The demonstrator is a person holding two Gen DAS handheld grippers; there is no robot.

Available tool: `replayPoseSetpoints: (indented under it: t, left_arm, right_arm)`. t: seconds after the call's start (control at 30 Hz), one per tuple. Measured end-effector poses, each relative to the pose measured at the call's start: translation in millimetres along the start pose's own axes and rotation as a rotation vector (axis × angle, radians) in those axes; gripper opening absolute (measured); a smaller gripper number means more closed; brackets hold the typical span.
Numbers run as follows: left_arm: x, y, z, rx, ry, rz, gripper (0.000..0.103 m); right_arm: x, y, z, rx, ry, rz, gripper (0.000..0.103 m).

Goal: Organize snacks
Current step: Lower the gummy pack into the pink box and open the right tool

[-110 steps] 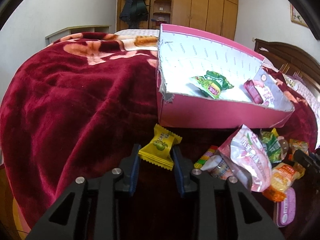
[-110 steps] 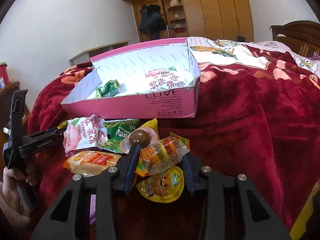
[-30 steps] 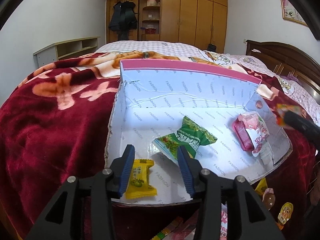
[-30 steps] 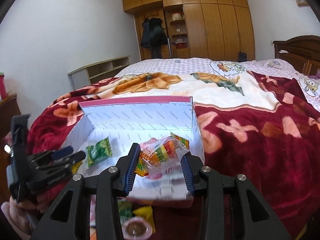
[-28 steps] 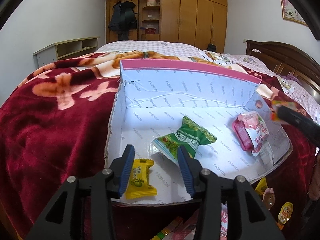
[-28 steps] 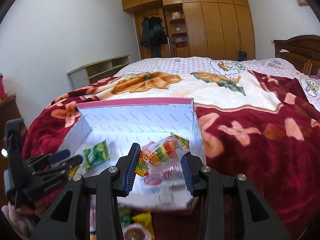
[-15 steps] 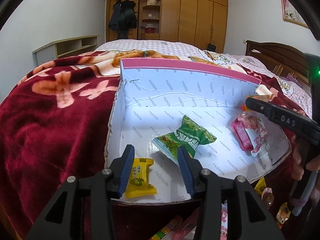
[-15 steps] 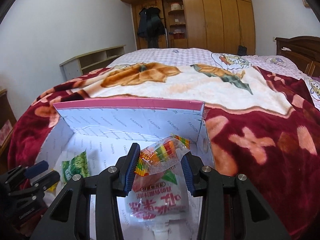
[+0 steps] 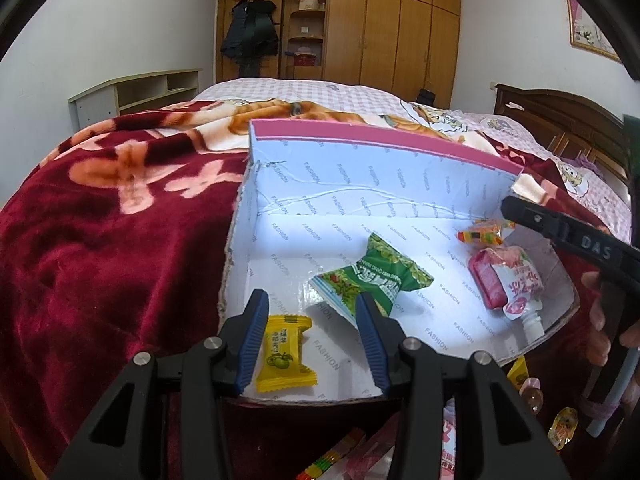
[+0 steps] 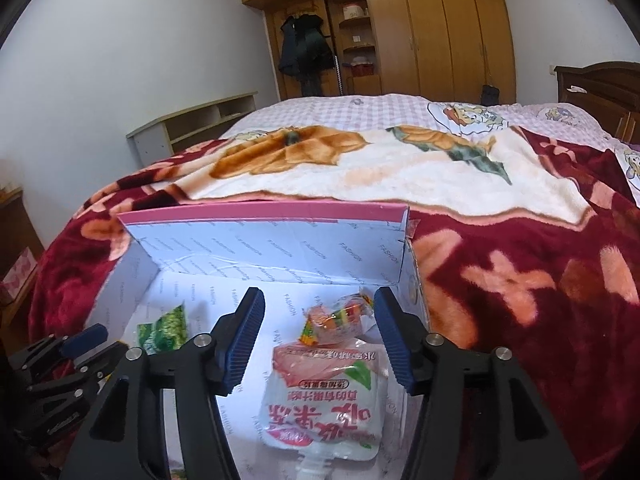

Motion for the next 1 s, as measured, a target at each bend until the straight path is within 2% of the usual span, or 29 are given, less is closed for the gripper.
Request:
replayPoseSetpoints:
  t: [0.3, 0.4, 0.57, 1.0]
  left_arm:
    - [27, -4, -4, 0.020, 0.013, 0.019, 0.048]
    - [40, -3, -4, 0.032, 0.026, 0.029, 0.056]
    - [56, 0, 1, 0.021, 0.041, 0.036, 0.057]
    - [72, 24, 26, -0.022, 0.112, -0.007, 0.066]
  right_arm:
    - [37, 1, -12, -0.025, -0.045, 0.030, 0.061]
    - [50, 6, -14, -0.035, -0.045, 0.035, 0.061]
    - [70, 17, -13, -0.051, -0.057, 0.034, 0.061]
    - [108, 50, -14, -0.066, -0.045, 0.015, 0.062]
Point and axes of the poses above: each gripper's, at about its wrist camera, not at the fingertips, and x roughly against the way its jaws point, z to its right, y to its underside, the point moved 5 cm from there along -x, roughly the way its jaws point, and after that the axes turned 9 degrees about z, right-handed, at the moved point
